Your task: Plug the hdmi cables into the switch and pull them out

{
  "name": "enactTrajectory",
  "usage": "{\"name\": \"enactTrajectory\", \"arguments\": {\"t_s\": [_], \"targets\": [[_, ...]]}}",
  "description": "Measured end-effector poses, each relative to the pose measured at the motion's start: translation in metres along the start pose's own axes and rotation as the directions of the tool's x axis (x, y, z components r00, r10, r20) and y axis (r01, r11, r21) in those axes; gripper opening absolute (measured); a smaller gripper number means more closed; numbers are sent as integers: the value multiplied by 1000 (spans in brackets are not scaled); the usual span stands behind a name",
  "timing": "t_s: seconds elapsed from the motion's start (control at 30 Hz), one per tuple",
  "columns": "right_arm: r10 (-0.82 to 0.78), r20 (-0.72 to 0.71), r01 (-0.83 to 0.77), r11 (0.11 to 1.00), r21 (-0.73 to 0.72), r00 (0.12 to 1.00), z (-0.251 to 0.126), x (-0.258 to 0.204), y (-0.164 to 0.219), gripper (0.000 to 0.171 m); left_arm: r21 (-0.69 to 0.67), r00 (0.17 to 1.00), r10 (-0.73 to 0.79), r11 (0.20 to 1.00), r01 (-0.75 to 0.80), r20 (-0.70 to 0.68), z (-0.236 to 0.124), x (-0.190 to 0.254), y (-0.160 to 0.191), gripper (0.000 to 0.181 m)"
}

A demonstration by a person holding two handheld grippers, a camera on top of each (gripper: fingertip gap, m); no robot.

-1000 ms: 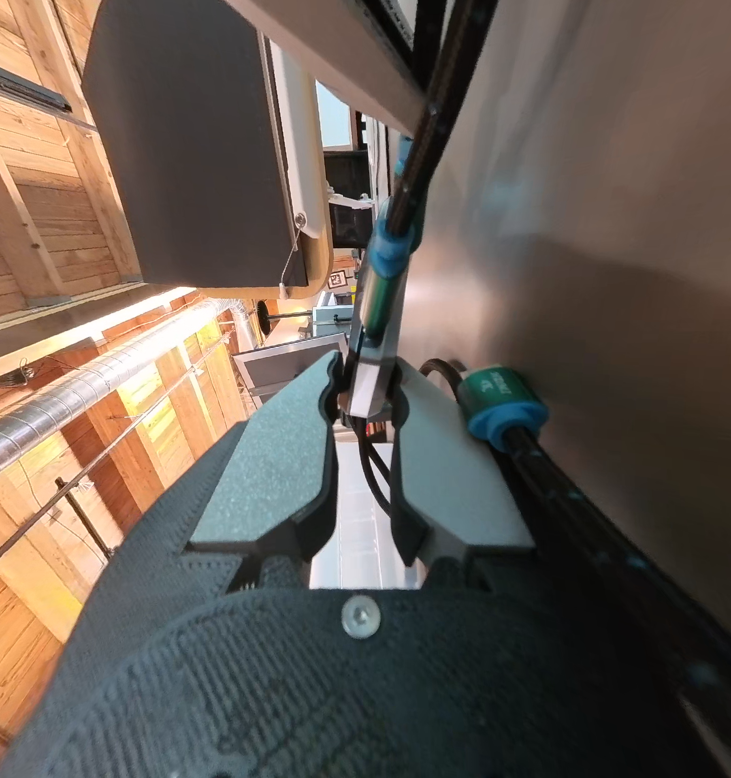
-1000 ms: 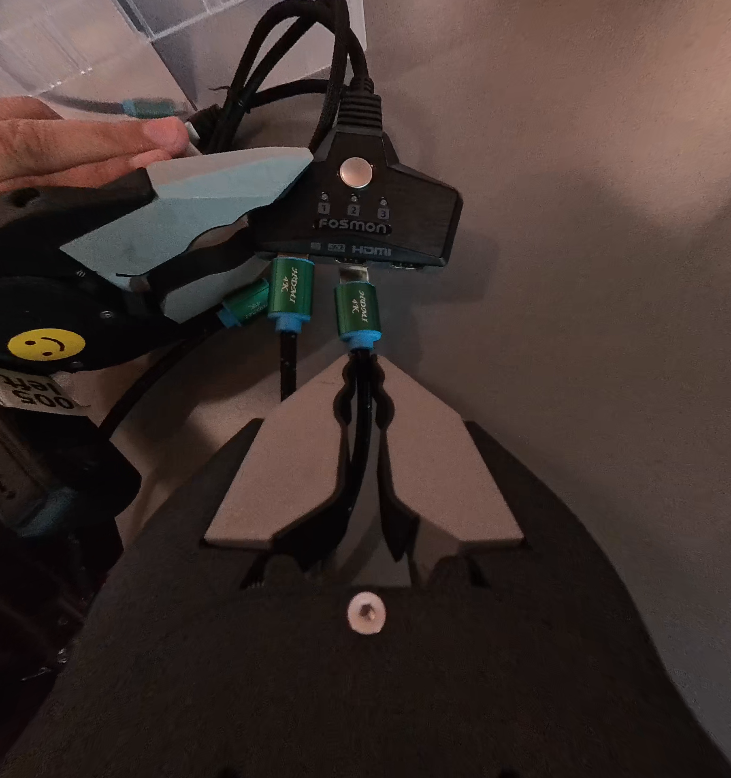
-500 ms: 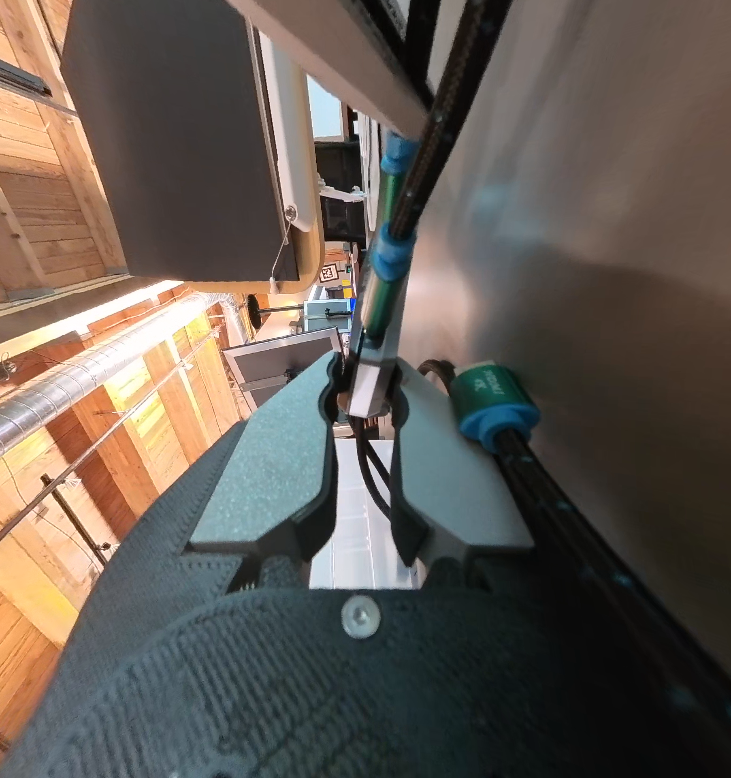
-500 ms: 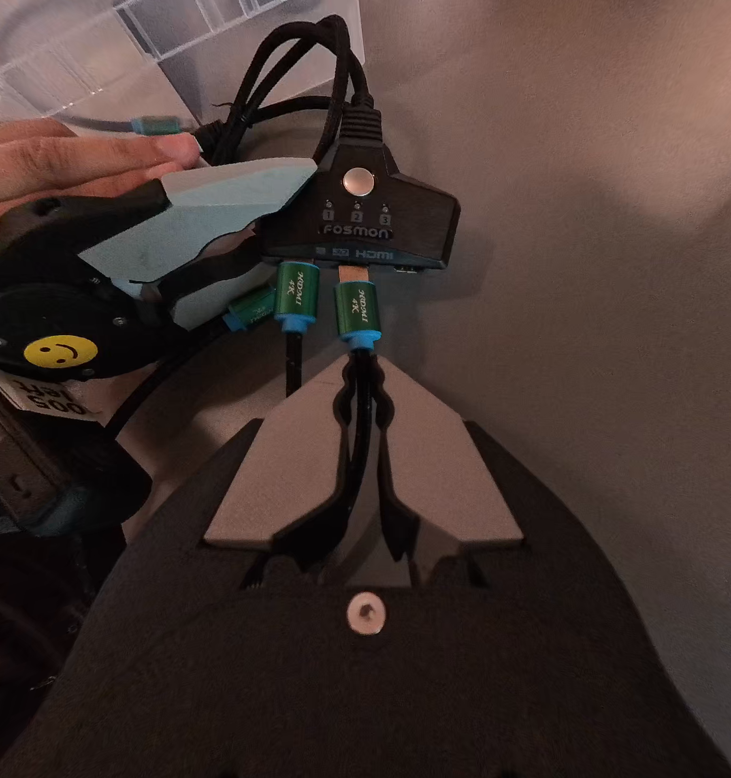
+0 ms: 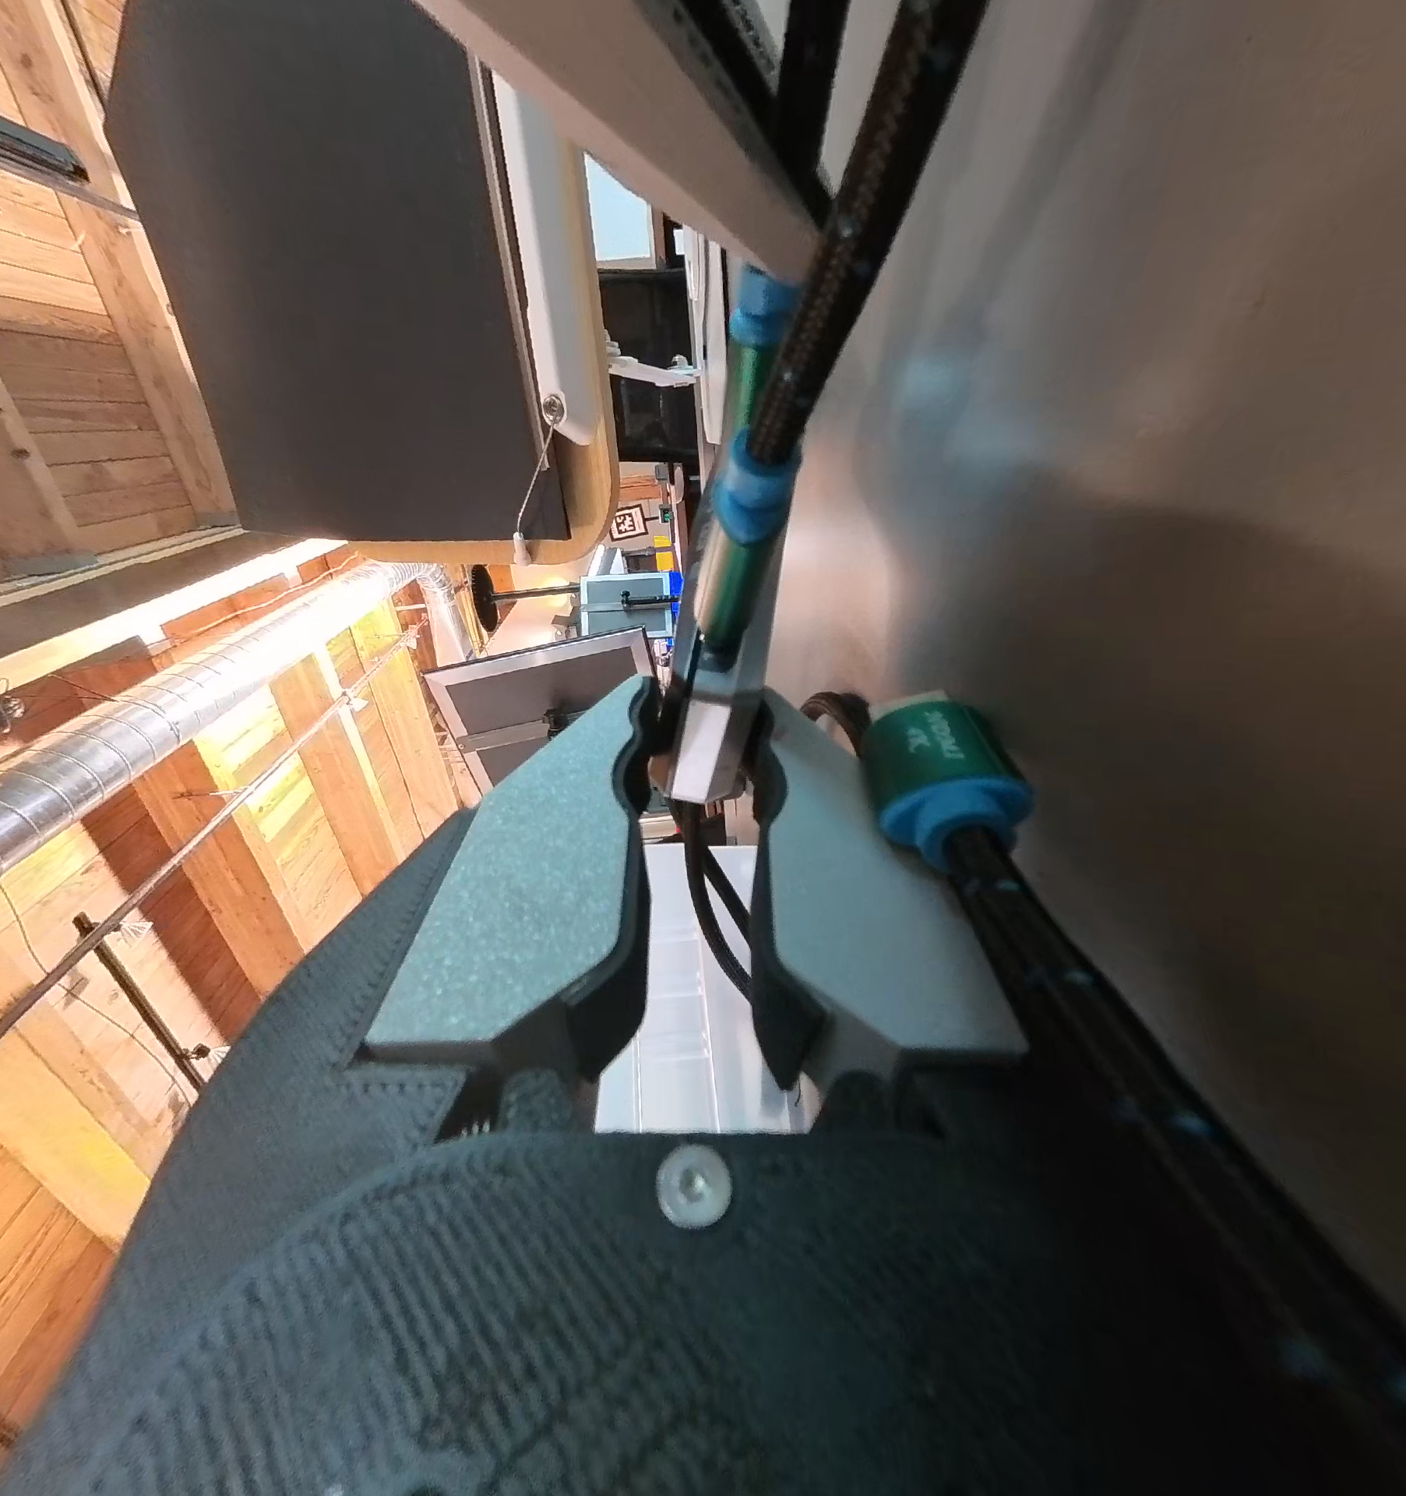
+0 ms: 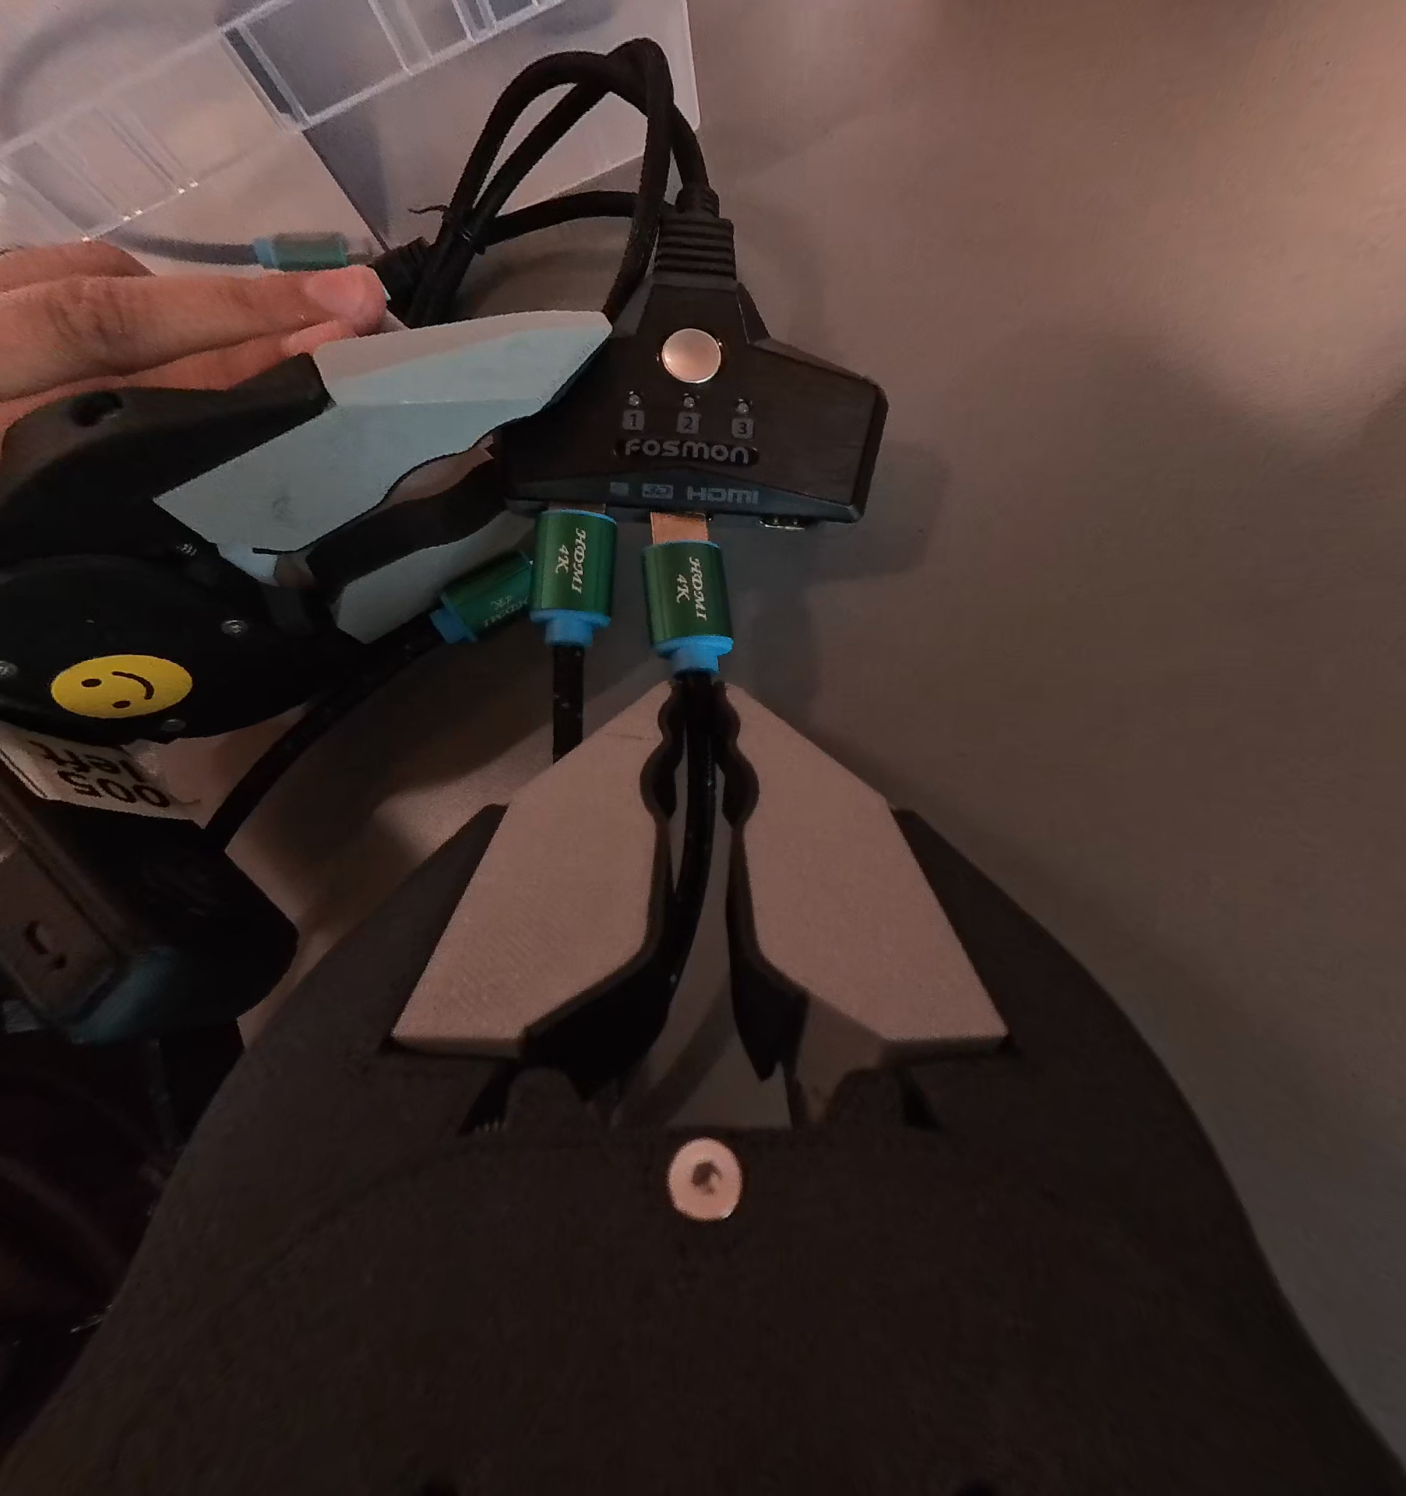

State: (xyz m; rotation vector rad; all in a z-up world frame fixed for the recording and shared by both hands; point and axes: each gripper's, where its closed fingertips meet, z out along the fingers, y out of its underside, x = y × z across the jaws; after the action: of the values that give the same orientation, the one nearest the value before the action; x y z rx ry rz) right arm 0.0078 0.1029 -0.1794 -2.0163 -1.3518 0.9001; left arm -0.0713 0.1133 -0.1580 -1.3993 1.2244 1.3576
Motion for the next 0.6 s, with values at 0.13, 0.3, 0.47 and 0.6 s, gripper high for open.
{"name": "enactTrajectory", "arguments": {"t_s": [0.13,0.3,0.47,0.6], "targets": [[0,-4,0,1000,-3,1000,1,0,0,3,-2,1000,2,1000,-2,0,0,0,0,20],[-52,-60,50,998,-25,997,2,2,1,3,1,1000,7,1000,-7,-7,0,1,0,19],[-189,-160,182,981,-59,969,2,3,0,3,12,1000,5,1000,-5,-8,-1,1,0,20],[-142,-137,135,989,-61,980,4,3,2,3,15,1000,10,1000,-10,-4,-2,0,0,19]]}}
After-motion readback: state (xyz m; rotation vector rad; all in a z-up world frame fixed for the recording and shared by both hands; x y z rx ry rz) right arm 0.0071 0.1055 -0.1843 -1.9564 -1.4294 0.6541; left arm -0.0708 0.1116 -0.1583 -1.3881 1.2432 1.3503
